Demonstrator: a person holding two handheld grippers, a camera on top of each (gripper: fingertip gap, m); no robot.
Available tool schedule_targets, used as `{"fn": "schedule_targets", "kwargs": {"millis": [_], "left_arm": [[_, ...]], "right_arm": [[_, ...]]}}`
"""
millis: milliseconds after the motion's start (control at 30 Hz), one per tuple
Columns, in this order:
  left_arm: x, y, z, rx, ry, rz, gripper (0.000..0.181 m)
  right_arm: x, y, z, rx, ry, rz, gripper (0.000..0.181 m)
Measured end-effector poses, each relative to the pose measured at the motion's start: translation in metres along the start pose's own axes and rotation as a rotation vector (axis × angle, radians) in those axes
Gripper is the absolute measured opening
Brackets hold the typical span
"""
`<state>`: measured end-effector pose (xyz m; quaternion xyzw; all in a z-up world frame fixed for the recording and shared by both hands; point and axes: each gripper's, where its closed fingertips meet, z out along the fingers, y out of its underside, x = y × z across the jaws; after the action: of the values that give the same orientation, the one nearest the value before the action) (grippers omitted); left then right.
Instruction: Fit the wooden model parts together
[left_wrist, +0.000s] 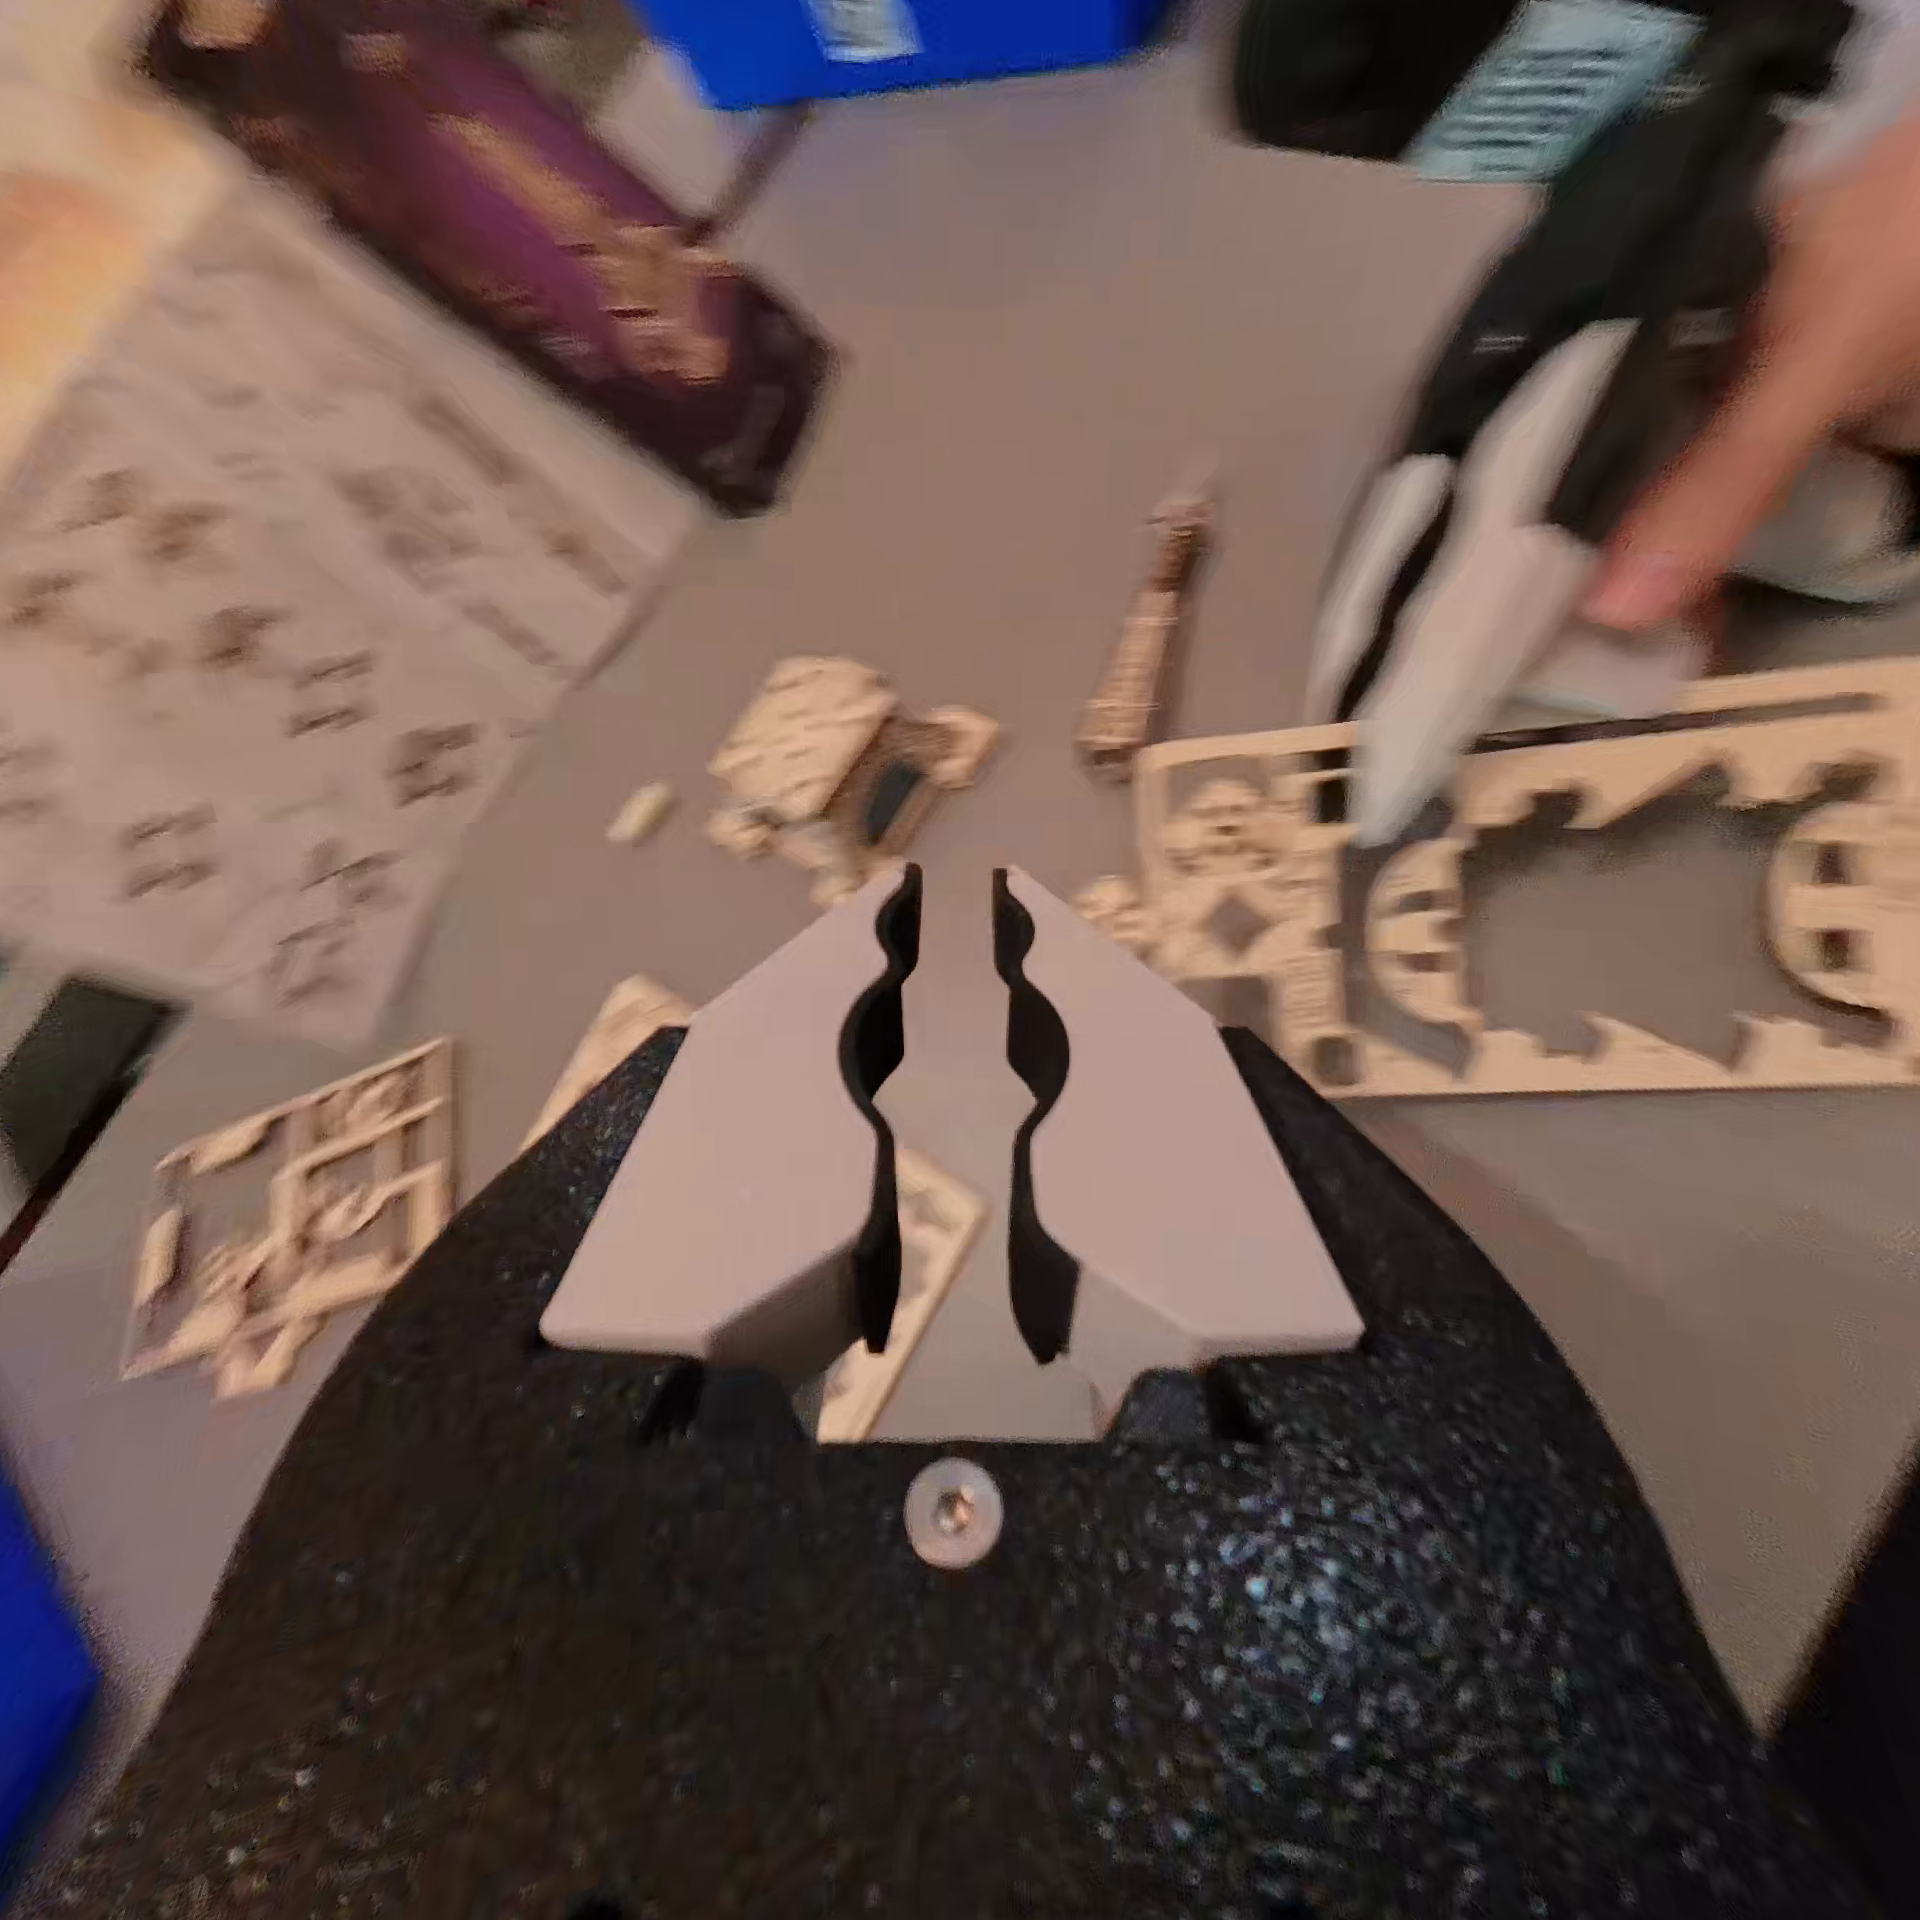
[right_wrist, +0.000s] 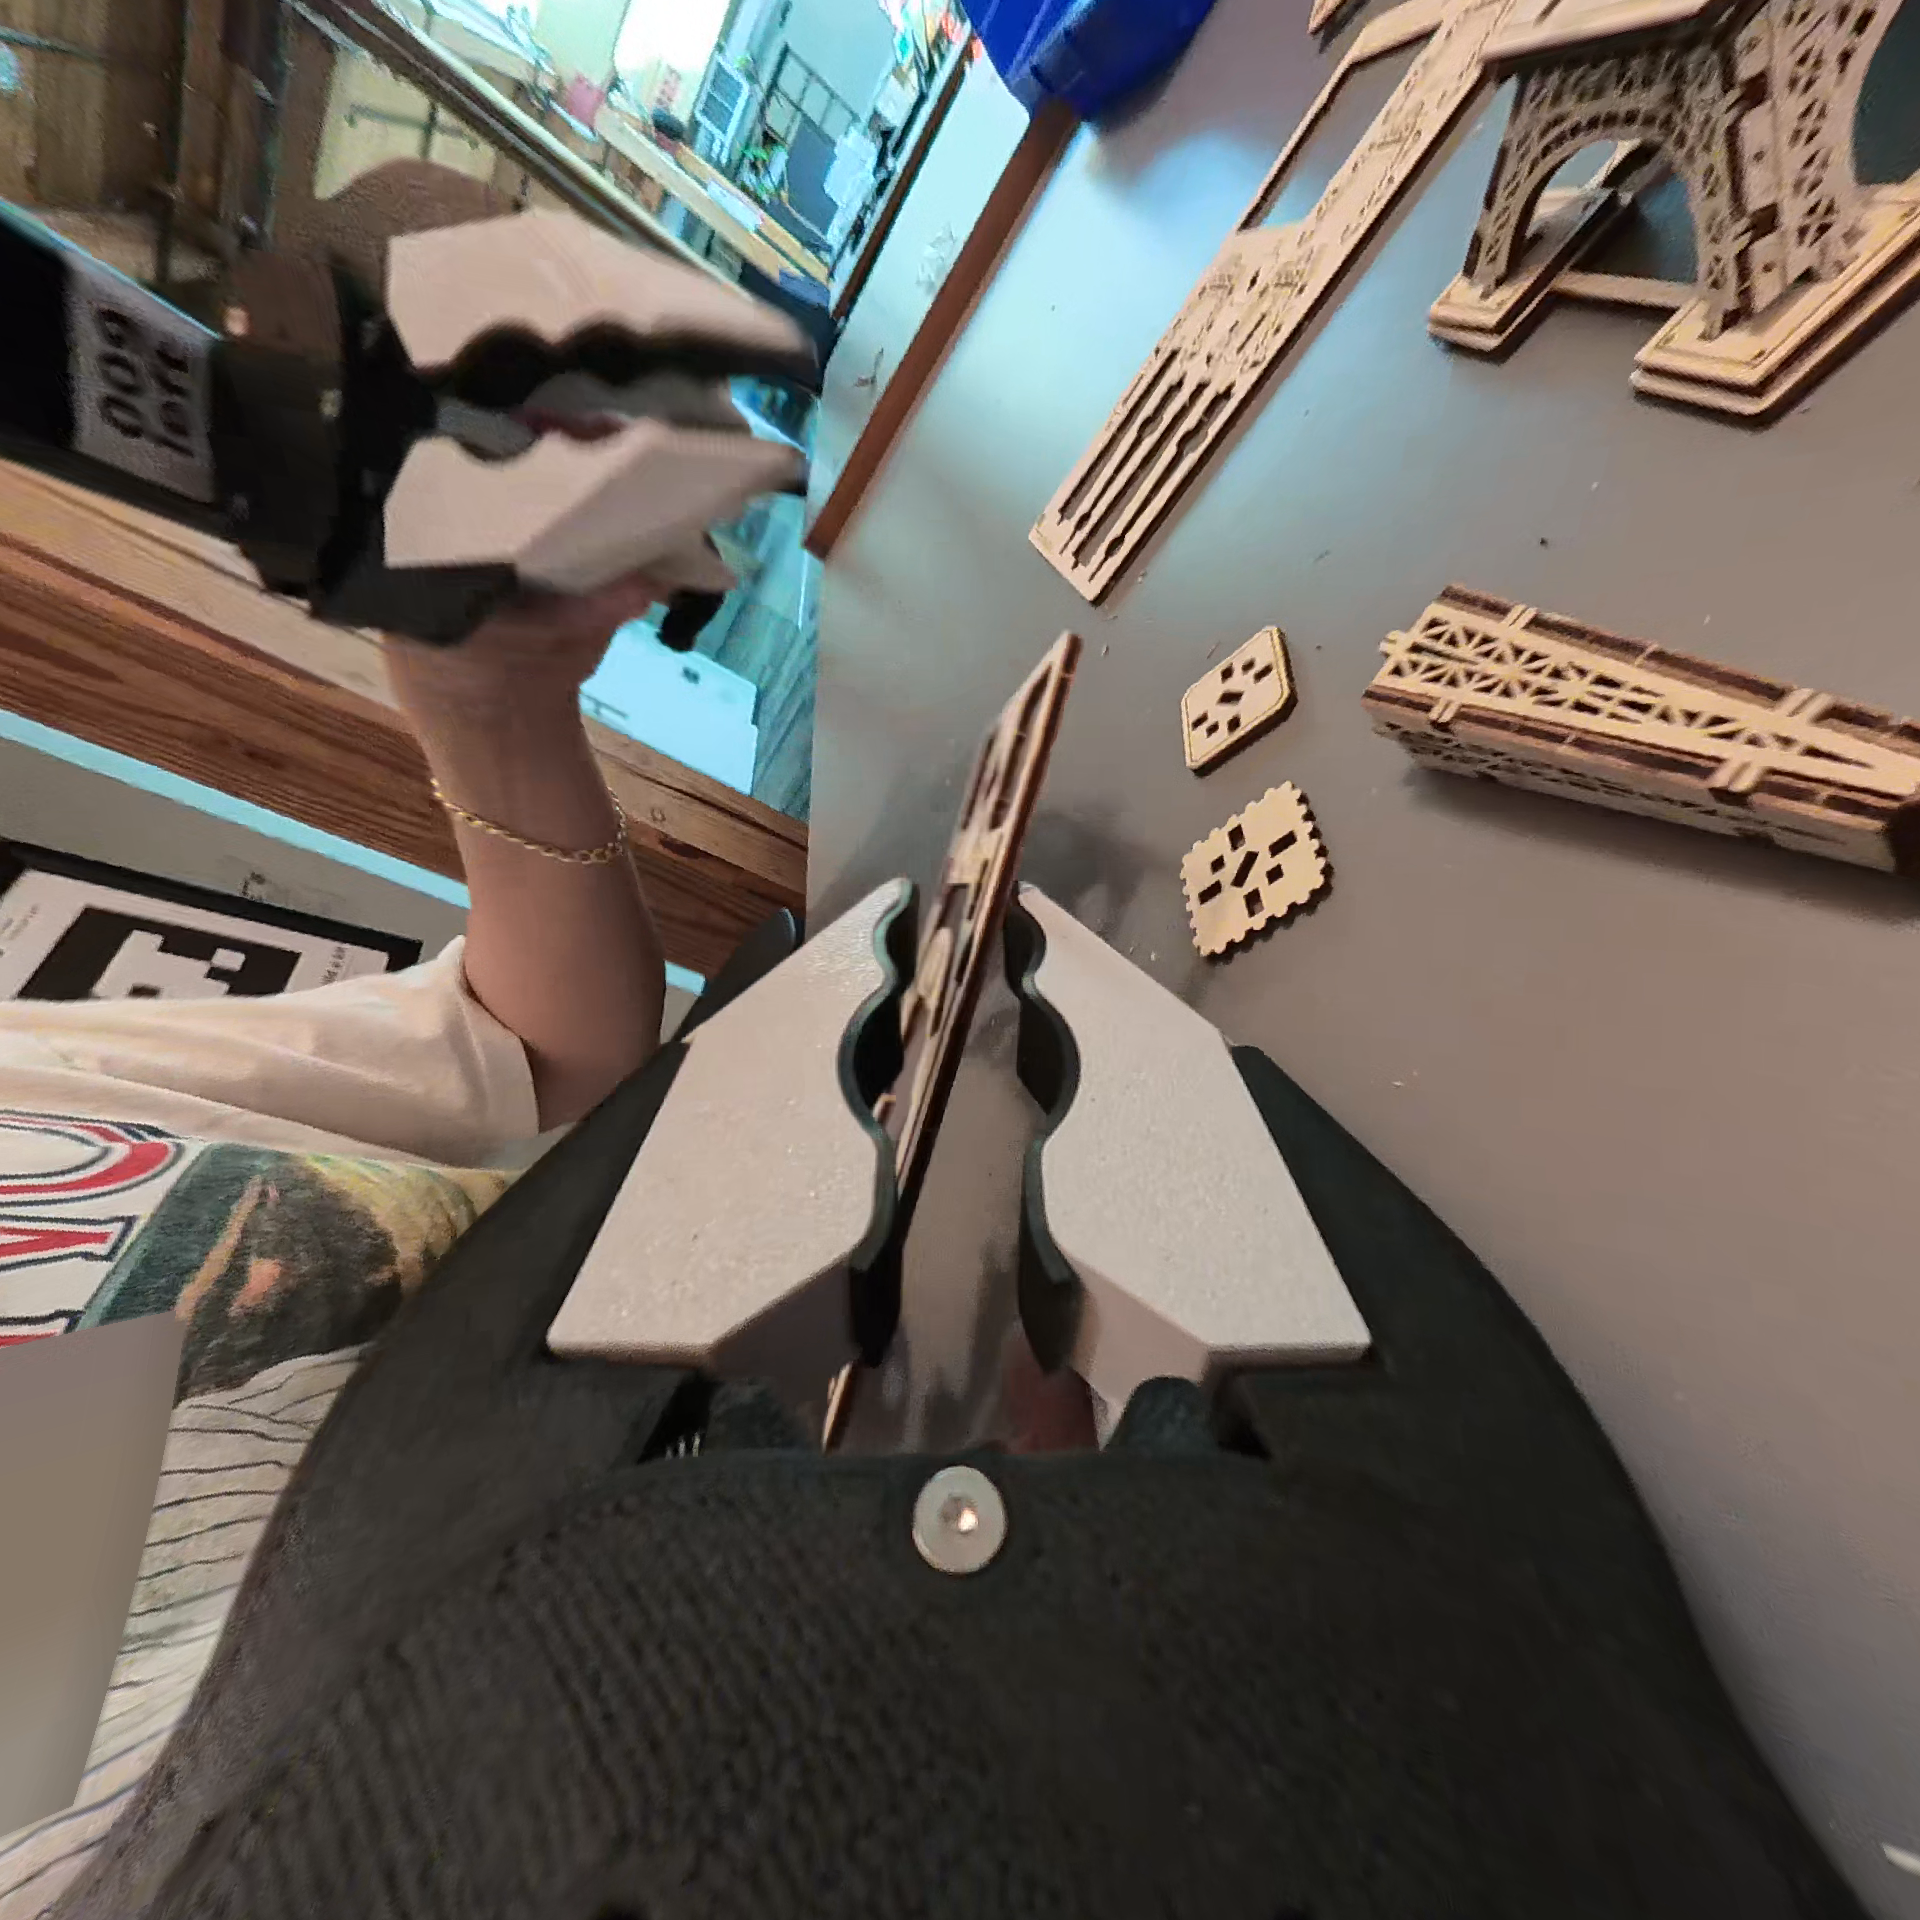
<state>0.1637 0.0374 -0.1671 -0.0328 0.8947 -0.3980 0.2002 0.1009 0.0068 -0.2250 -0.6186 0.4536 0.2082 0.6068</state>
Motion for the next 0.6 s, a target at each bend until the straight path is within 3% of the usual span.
{"fn": "schedule_targets", "kwargs": {"millis": [33,100,167,200,267,467,600], "left_arm": [[-0.027,0.008,-0.009,0.005,-0.091,-0.044,0.014],[-0.084,0.037,-0.023,-0.039,-0.229,-0.131,0.028],[-0.129,0.081,-0.023,-0.145,-0.235,-0.221,0.056],[-0.149,0.102,-0.02,-0.207,-0.219,-0.24,0.06],[-0.177,0.128,-0.007,-0.283,-0.155,-0.195,0.046],[-0.2,0.154,0.048,-0.459,0.042,-0.182,0.043],[-0.203,0.175,0.07,-0.553,0.089,-0.329,0.045]], "right_arm": [[0.0,-0.004,-0.003,0.026,-0.001,0.001,0.016],[0.003,-0.009,-0.009,0.054,0.017,-0.01,0.018],[0.006,-0.01,-0.017,0.056,0.038,-0.016,0.024],[0.008,-0.011,-0.021,0.064,0.046,-0.017,0.027],[0.01,-0.013,-0.028,0.071,0.068,-0.02,0.036],[0.022,0.003,-0.042,-0.06,0.279,-0.105,0.076],[0.022,0.015,-0.06,-0.116,0.35,-0.13,0.082]]}}
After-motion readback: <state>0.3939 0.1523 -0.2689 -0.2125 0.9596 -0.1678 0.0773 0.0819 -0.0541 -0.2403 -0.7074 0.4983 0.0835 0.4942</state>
